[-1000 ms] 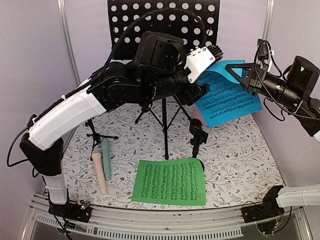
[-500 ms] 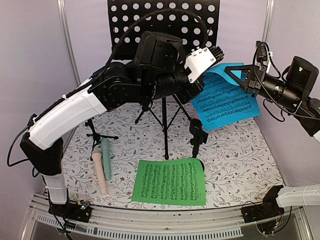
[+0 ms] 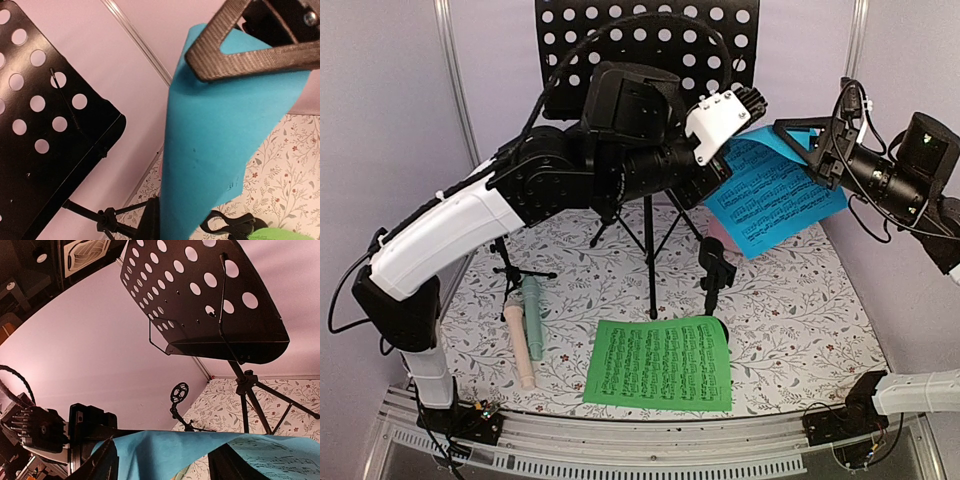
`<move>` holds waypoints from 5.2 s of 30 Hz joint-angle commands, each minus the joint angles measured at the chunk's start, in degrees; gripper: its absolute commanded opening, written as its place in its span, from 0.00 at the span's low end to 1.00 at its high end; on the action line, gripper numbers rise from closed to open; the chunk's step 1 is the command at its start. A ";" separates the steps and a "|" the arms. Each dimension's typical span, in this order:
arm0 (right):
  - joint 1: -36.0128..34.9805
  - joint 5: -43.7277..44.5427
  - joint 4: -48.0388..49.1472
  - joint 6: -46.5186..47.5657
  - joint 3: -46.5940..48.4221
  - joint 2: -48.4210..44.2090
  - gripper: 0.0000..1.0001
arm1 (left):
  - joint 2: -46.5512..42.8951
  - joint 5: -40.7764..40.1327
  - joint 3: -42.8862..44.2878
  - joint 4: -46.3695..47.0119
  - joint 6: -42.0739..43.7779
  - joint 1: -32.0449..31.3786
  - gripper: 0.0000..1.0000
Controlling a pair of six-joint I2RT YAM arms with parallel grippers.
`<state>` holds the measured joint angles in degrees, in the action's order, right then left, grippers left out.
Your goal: Pack up the instrument practice props
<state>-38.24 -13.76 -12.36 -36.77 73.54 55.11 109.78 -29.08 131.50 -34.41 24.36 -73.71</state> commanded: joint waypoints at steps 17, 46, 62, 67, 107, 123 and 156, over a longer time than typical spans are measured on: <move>-0.26 11.95 6.97 2.95 -7.27 -4.74 0.70 | -46.72 27.47 -51.43 16.23 -48.64 21.77 0.00; -0.26 11.30 3.66 0.49 -6.52 -0.53 0.70 | -47.28 63.19 -90.77 30.44 -95.92 44.11 0.00; -0.26 10.33 1.55 1.03 -5.31 0.61 0.70 | -35.47 77.69 -92.57 33.29 -87.68 45.41 0.00; -0.26 10.08 1.64 0.44 -6.13 0.87 0.70 | -36.54 76.75 -91.61 28.22 -84.23 45.41 0.00; -0.24 6.60 -0.03 14.01 -11.51 0.48 0.78 | -21.13 3.44 -29.28 -34.56 -65.09 20.37 0.99; -0.26 7.74 8.94 14.00 -10.38 9.12 0.82 | -30.50 13.45 -73.76 44.44 -38.70 19.73 0.94; -1.91 -8.02 52.85 17.29 -8.96 38.80 0.84 | -26.26 33.99 -84.89 61.59 -29.01 28.30 0.73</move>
<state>-39.64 -18.26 33.67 -17.15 67.88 93.51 79.09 4.67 45.06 23.79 -8.03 -46.04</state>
